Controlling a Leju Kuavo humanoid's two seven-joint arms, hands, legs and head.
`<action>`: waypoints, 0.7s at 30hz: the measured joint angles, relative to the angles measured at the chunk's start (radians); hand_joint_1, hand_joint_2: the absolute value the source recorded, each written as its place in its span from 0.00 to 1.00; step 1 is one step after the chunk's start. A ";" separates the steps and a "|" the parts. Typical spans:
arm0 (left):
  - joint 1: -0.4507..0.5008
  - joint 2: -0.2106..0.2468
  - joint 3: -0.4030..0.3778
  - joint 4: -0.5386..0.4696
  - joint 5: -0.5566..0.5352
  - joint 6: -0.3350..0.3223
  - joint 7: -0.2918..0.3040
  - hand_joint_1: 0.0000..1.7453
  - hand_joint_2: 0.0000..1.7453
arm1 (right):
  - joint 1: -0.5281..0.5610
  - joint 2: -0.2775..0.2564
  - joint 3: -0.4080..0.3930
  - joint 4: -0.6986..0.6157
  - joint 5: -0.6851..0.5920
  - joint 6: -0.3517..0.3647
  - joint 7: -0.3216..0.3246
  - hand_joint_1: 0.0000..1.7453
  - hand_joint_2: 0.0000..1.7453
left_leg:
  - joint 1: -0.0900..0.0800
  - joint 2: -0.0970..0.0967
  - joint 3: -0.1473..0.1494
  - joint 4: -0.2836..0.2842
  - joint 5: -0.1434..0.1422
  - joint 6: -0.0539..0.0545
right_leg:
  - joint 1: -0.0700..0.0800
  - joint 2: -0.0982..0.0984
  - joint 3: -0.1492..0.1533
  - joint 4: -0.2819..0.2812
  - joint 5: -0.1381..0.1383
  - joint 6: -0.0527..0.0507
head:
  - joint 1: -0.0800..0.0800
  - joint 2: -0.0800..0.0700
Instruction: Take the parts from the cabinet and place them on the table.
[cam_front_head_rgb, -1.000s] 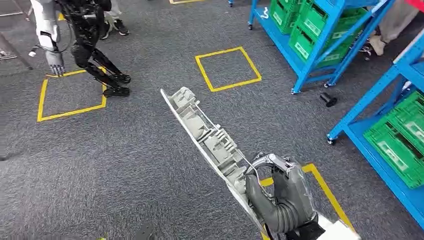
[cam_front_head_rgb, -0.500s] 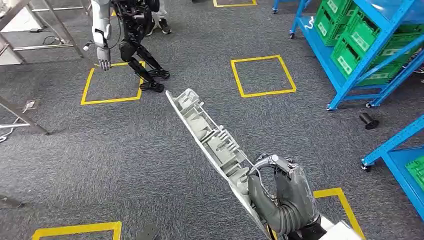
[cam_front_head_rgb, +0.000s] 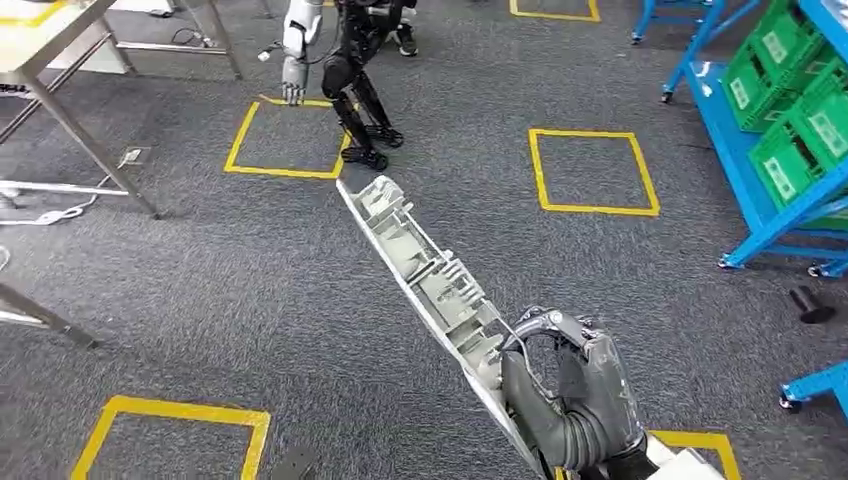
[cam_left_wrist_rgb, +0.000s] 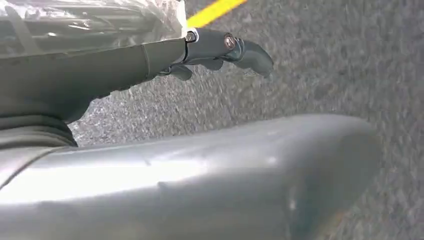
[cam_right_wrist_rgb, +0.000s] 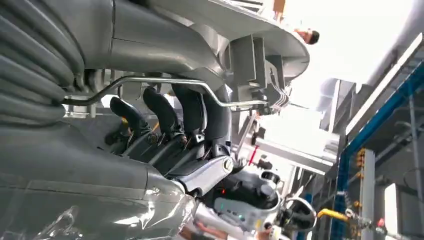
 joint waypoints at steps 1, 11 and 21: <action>-0.002 -0.002 0.000 0.000 0.000 -0.001 0.000 0.00 1.00 | 0.001 -0.002 0.000 0.000 0.000 0.000 0.000 1.00 1.00 | -0.003 -0.014 0.000 0.001 -0.001 0.002 | 0.002 0.003 -0.045 0.076 -0.022 -0.002 | 0.003 0.000; -0.005 -0.006 -0.001 0.000 0.003 -0.002 0.008 0.00 1.00 | -0.006 -0.008 -0.003 -0.003 -0.002 0.000 0.002 1.00 1.00 | 0.008 -0.140 -0.014 0.004 0.006 -0.031 | 0.009 0.073 0.023 -0.184 0.154 -0.030 | 0.012 0.000; -0.016 -0.006 -0.002 0.000 0.003 -0.002 0.012 0.00 1.00 | -0.012 -0.008 -0.005 -0.005 -0.006 0.000 0.002 1.00 1.00 | 0.012 0.015 -0.028 0.072 0.004 -0.058 | 0.005 -0.060 0.071 -0.203 0.137 -0.036 | -0.006 0.000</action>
